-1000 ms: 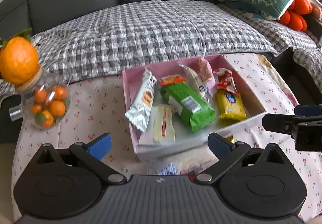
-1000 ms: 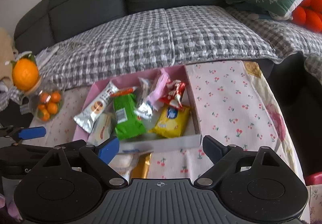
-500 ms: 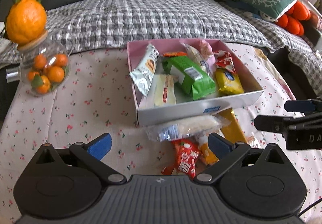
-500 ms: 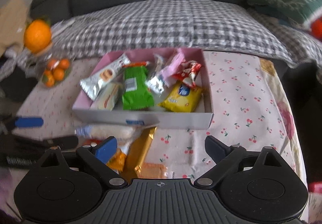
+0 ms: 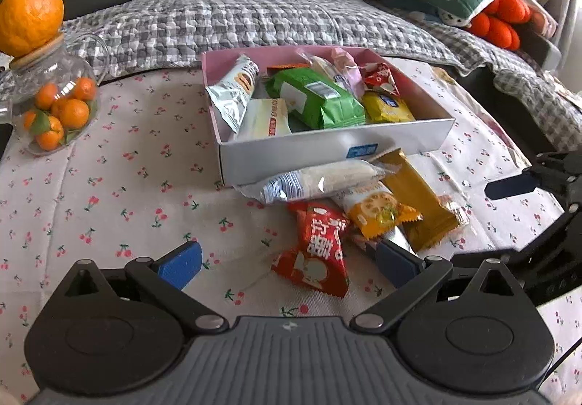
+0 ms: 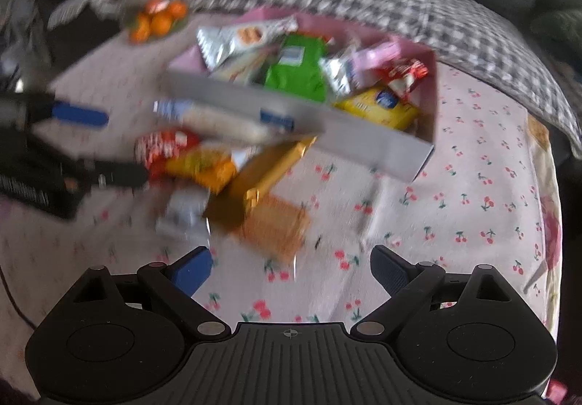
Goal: Organize snacks
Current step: 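Move both tools back over the remaining snack pile, then grasp red snack bag with left tool while right grasps wafer cracker pack, then carry both packs into the pink box and open both tools, then move both tools back over the remaining snacks beside the box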
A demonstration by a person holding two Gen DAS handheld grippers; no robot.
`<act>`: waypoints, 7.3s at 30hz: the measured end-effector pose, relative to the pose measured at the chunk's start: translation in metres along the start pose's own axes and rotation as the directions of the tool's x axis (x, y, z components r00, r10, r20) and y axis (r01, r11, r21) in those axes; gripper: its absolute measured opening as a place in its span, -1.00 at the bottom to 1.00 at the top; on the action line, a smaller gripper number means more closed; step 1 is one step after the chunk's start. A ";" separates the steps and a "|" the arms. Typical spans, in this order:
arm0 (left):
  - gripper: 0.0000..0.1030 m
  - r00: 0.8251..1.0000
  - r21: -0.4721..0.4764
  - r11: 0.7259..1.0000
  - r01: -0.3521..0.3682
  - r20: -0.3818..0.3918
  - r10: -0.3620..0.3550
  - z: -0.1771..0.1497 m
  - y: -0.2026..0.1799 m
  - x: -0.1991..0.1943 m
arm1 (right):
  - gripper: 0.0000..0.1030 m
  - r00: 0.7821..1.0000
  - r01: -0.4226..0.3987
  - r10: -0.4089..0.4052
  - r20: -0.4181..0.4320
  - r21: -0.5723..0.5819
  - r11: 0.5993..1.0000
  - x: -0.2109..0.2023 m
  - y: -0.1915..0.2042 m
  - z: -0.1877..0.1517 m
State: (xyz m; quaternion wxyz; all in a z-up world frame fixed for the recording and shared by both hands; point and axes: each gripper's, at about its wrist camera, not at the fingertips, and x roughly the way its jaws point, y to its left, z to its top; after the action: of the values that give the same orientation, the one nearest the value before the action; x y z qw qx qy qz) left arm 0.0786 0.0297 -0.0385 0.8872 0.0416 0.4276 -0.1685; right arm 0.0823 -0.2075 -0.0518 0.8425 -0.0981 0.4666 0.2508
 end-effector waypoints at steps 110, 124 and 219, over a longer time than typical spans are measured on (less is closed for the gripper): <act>-0.50 0.992 -0.080 0.989 0.121 0.044 -0.117 0.018 -0.003 -0.033 | -0.35 0.996 0.070 -0.083 0.018 0.376 0.924 -0.030 -0.039 0.012; -0.50 0.986 -0.197 0.972 0.127 0.130 -0.102 0.054 0.009 -0.026 | -0.35 0.993 0.032 -0.087 0.077 0.540 0.841 -0.023 -0.065 0.048; 0.20 0.994 -0.095 0.993 -0.070 -0.092 0.061 0.046 0.015 0.027 | 0.61 0.990 0.097 -0.025 -0.141 0.533 0.840 0.024 -0.021 0.057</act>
State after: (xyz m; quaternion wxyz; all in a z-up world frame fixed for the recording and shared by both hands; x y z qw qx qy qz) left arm 0.1333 0.0269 -0.0310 0.8733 0.0195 0.4727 -0.1159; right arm 0.1458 -0.1945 -0.0425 0.8120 0.1117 0.5678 0.0758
